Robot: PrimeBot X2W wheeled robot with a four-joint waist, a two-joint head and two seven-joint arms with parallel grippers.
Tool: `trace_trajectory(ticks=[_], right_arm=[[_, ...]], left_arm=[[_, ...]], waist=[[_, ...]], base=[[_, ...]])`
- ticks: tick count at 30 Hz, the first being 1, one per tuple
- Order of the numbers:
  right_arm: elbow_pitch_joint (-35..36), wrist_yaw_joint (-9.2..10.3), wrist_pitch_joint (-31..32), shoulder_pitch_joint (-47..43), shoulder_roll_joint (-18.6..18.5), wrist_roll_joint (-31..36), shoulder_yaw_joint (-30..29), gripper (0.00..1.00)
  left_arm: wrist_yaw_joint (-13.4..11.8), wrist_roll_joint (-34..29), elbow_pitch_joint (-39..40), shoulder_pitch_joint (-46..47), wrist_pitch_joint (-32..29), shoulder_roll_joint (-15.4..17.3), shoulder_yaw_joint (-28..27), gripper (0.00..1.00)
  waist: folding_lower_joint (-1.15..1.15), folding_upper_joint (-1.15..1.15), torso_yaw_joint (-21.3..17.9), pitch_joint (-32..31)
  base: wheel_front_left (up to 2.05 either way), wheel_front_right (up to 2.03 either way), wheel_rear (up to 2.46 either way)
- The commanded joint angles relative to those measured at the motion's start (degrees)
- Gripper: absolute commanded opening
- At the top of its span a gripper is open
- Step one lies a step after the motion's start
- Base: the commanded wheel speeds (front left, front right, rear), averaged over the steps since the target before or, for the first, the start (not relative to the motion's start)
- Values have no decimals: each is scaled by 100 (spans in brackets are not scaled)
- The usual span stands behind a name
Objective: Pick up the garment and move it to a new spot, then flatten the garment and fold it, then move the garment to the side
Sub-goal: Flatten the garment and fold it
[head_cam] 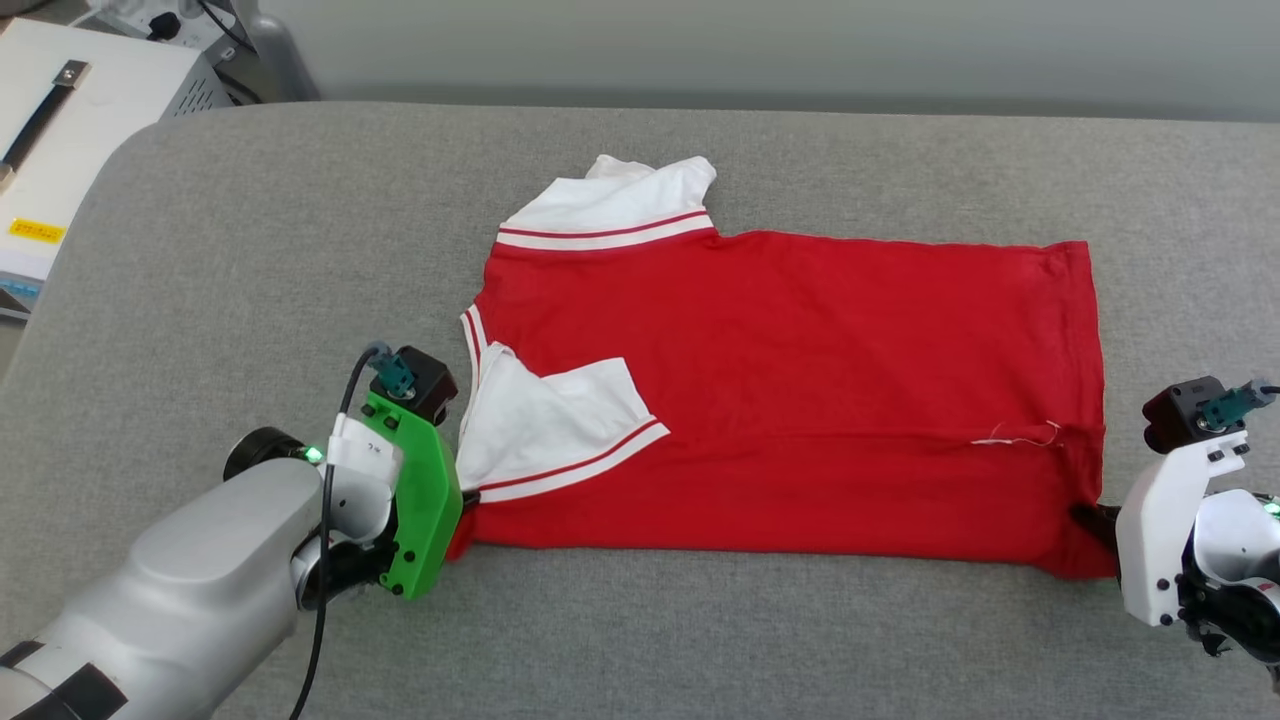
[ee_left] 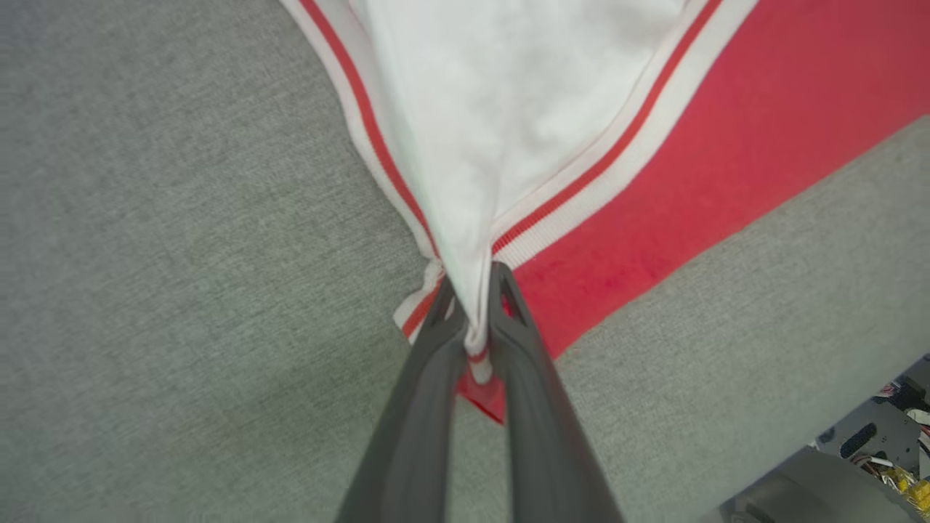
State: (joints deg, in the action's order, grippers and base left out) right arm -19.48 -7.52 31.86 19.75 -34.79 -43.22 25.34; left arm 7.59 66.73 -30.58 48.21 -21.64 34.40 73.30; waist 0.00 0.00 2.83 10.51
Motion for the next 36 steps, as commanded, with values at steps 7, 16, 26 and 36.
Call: trace_trajectory(ticks=[7,16,26,36], right_arm=[[561,3,-152,-463,-316,-180,-138,0],[1229,3,-5,-1262,-537,-241,-627,0],[1281,3,292,-1762,-279,-167,-1031,0],[790,3,174,-1606,57,-48,-1009,100]], left_arm=[[-39,12,476,-255,111,360,-8,0],[-322,-66,1429,-662,41,756,-4,0],[-521,-7,1653,-1120,-62,766,-8,0],[-402,8,949,-1126,162,417,-61,76]], waist=[[0,0,-38,-384],[0,0,-16,-591],[0,0,-33,-375],[0,0,-26,-247]], base=[[0,0,0],[0,0,0],[0,0,0],[0,0,0]])
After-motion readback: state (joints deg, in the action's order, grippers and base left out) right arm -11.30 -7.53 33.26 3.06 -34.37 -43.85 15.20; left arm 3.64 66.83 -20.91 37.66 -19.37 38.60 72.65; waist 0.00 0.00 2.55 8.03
